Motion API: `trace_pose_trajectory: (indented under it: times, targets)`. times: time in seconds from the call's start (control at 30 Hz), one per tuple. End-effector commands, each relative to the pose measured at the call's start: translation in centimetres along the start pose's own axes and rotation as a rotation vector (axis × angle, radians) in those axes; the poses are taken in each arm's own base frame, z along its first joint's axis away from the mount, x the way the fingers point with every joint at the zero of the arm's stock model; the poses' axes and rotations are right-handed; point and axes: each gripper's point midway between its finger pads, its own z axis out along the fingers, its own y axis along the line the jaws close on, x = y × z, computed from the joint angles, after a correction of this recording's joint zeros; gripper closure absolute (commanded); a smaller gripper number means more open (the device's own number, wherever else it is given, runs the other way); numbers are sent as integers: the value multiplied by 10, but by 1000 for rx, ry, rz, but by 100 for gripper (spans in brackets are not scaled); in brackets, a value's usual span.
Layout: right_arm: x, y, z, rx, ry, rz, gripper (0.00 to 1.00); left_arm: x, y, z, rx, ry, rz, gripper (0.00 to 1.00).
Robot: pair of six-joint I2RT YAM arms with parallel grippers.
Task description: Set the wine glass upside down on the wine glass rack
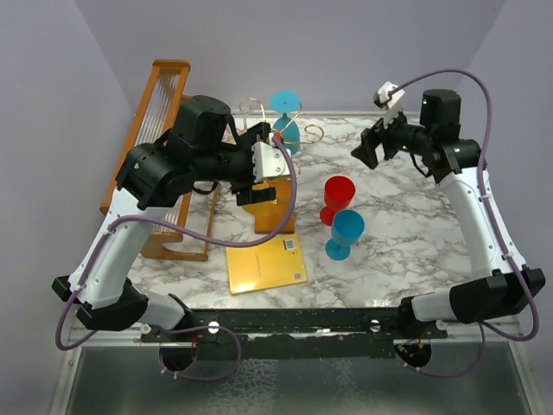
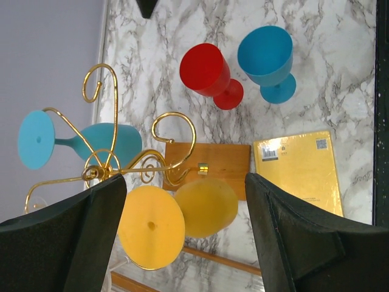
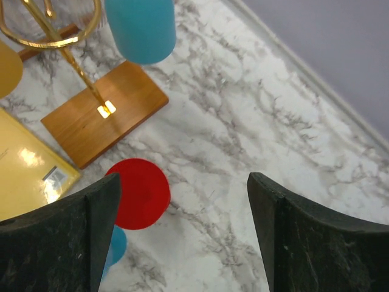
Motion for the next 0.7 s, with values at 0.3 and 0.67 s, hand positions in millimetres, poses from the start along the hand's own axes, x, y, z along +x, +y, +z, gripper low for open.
trace_pose_trajectory:
  times: [0.3,0.67]
  targets:
    - [115,31,42,-37,355,101,32,-13,24,-12,-144,-31,-19,18]
    - [156,31,70,-39,481,152,50,-4,28,-12,-171,4,-3,18]
